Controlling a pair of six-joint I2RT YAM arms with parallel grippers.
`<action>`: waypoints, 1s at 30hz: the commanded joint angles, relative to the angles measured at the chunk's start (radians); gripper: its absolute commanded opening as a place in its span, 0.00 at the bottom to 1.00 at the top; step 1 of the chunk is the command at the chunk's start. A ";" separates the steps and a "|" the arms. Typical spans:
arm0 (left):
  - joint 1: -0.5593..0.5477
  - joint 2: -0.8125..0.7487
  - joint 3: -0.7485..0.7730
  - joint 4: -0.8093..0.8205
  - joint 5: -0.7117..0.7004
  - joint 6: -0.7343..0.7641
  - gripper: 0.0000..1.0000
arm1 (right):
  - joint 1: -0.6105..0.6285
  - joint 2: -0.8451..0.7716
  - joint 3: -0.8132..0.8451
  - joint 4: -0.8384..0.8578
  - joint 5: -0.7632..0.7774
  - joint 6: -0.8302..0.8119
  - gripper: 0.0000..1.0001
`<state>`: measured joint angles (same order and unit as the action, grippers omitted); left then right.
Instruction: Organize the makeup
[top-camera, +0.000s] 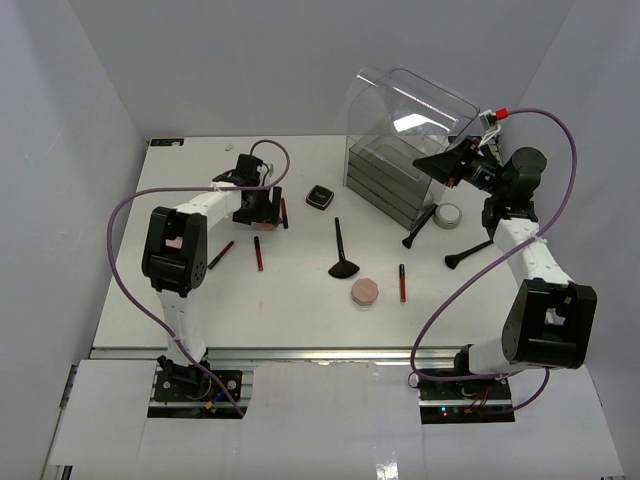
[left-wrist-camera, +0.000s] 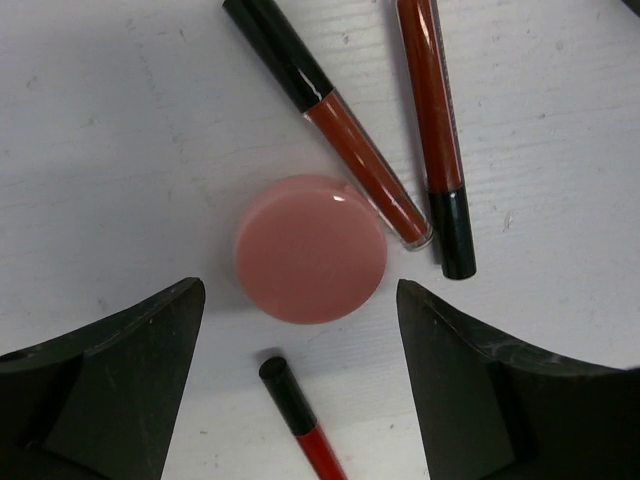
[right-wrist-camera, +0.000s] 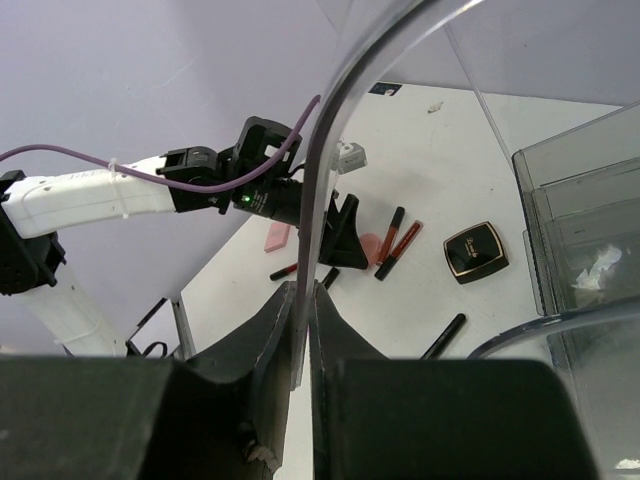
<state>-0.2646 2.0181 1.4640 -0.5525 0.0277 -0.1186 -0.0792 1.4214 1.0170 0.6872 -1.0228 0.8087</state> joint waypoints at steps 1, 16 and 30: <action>-0.027 0.043 0.078 -0.027 -0.072 0.015 0.87 | -0.002 -0.009 0.006 0.124 -0.041 0.013 0.13; -0.047 -0.025 0.050 -0.042 -0.151 -0.010 0.45 | -0.004 -0.007 -0.001 0.133 -0.046 0.023 0.13; -0.051 -0.328 -0.125 0.346 0.466 -0.334 0.32 | -0.005 -0.015 -0.013 0.141 -0.051 0.021 0.13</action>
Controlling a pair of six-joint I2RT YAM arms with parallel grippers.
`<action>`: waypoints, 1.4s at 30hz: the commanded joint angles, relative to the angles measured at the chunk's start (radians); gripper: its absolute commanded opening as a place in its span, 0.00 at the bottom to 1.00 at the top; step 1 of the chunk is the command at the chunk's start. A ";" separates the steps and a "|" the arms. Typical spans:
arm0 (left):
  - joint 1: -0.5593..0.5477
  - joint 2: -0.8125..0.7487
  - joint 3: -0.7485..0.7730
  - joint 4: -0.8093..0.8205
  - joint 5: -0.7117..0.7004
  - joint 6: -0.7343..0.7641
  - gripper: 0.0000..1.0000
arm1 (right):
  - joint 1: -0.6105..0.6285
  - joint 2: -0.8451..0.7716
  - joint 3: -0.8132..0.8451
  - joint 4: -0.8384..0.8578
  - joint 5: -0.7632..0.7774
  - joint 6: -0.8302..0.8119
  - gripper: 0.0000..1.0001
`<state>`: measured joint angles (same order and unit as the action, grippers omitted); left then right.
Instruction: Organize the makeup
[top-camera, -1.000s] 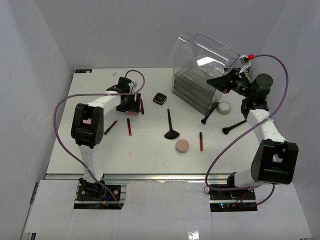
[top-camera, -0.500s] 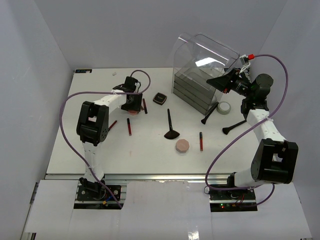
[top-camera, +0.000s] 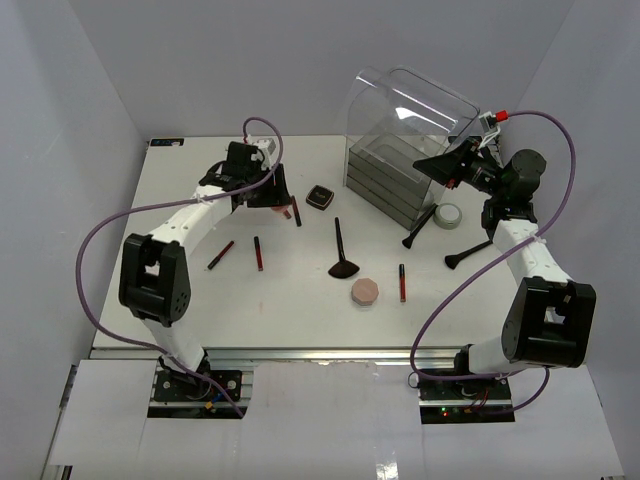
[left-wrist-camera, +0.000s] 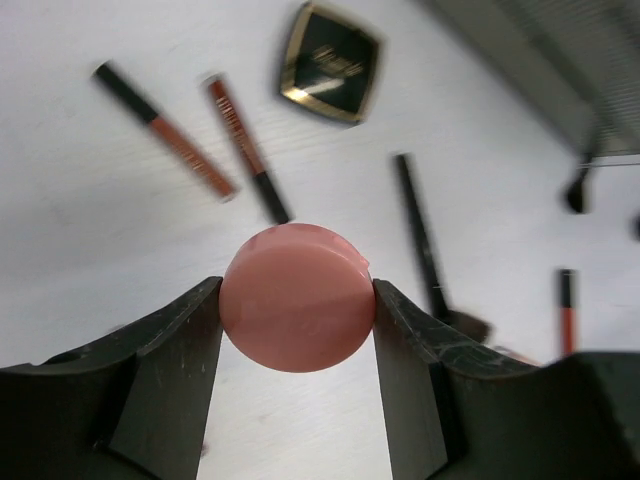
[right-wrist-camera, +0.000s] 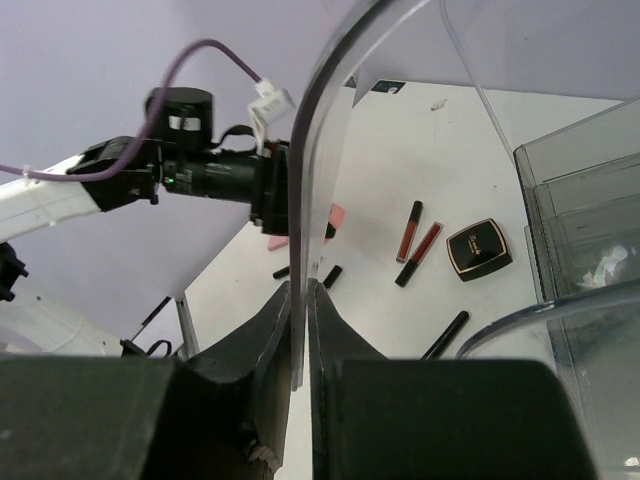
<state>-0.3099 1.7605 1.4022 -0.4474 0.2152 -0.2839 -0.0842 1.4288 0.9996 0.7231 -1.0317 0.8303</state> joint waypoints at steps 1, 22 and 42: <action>-0.010 -0.064 -0.095 0.313 0.363 -0.223 0.32 | 0.001 -0.023 0.004 0.105 -0.042 0.000 0.13; -0.273 0.309 0.060 1.279 0.095 -0.635 0.31 | 0.000 -0.067 0.010 0.191 -0.041 0.103 0.13; -0.360 0.516 0.349 1.194 -0.144 -0.369 0.69 | 0.000 -0.067 -0.001 0.228 -0.045 0.135 0.13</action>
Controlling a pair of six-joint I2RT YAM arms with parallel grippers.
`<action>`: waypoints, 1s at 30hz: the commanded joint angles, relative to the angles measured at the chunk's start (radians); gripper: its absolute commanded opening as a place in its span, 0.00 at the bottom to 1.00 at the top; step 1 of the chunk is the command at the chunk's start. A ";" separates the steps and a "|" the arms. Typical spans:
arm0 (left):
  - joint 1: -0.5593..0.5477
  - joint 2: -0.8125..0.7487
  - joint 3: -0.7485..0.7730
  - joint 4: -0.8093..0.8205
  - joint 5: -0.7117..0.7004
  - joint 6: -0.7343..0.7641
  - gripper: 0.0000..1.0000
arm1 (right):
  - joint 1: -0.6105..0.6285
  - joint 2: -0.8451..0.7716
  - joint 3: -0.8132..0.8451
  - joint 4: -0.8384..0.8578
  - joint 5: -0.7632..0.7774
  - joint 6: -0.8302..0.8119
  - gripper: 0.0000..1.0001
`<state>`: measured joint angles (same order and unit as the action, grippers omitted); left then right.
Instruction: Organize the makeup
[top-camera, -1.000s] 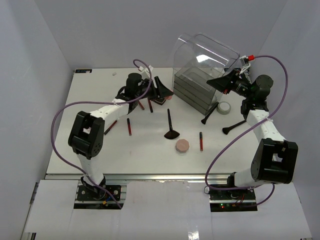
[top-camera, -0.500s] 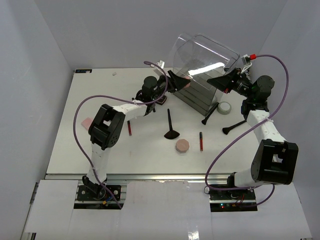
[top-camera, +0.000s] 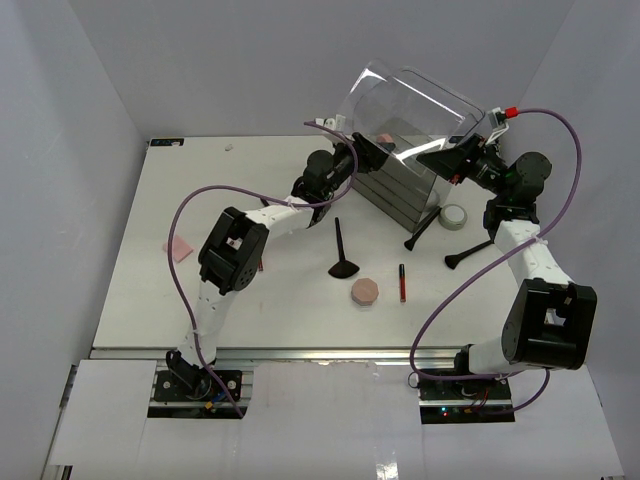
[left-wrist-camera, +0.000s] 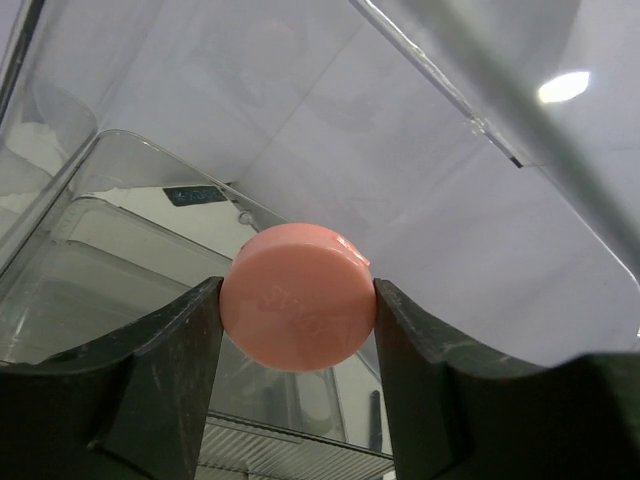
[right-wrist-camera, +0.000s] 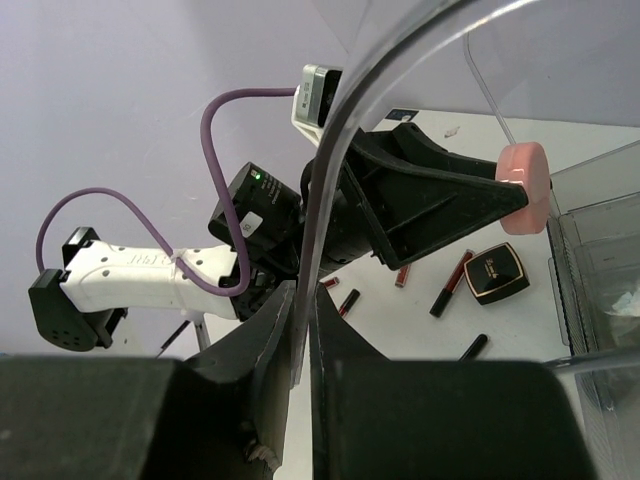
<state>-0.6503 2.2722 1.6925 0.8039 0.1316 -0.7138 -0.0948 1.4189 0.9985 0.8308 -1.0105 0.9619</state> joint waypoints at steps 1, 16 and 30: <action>-0.021 0.007 0.059 -0.061 -0.065 0.063 0.73 | 0.010 -0.054 0.000 0.121 -0.065 0.003 0.13; -0.043 0.022 0.036 -0.008 -0.147 0.005 0.76 | 0.010 -0.054 -0.006 0.116 -0.066 0.002 0.13; -0.040 -0.270 -0.379 0.092 -0.094 -0.007 0.82 | 0.009 -0.059 0.003 0.038 -0.065 -0.069 0.13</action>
<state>-0.6867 2.1345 1.3914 0.8104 0.0261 -0.7085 -0.0971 1.4152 0.9787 0.8222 -1.0237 0.9457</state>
